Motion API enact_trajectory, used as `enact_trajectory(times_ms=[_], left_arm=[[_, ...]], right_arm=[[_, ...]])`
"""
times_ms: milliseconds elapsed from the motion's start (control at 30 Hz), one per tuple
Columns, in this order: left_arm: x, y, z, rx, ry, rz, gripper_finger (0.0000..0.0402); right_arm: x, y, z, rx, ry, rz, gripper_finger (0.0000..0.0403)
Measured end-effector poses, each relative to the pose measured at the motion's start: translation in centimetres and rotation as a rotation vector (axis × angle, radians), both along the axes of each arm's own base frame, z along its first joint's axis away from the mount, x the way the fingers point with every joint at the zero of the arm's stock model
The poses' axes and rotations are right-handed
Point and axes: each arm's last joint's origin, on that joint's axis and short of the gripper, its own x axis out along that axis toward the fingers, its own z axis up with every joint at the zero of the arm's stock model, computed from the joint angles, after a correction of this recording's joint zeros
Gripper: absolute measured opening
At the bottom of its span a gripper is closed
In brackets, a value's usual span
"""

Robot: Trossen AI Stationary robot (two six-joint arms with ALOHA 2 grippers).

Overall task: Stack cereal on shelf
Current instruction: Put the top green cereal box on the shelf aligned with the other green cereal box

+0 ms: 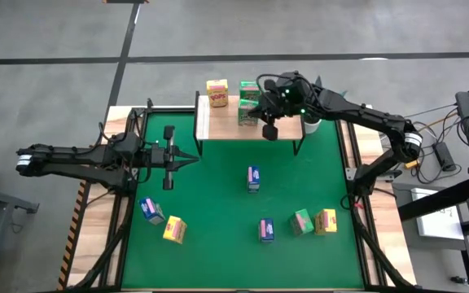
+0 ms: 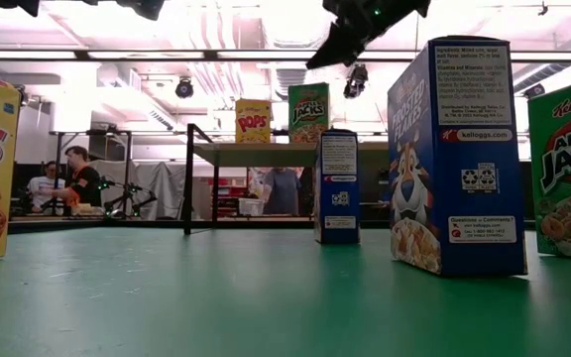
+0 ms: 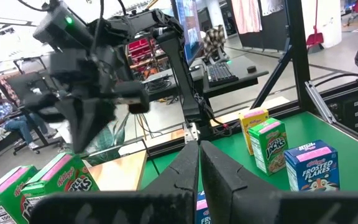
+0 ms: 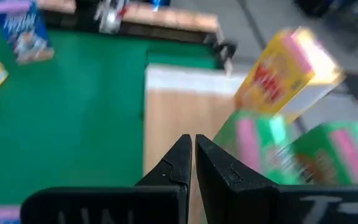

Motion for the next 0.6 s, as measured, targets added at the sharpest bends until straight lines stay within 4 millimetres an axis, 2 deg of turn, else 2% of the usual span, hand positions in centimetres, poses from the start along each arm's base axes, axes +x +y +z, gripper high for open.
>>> enact_trajectory(times_ms=[200, 600], left_arm=[[0.00, 0.00, 0.01, 0.000, 0.000, 0.000, 0.0000], [0.00, 0.00, 0.01, 0.004, 0.000, 0.000, 0.0000]], right_arm=[[-0.35, -0.12, -0.94, -0.024, 0.117, -0.104, 0.0013], [-0.38, -0.30, -0.92, -0.060, 0.128, -0.153, 0.0013]])
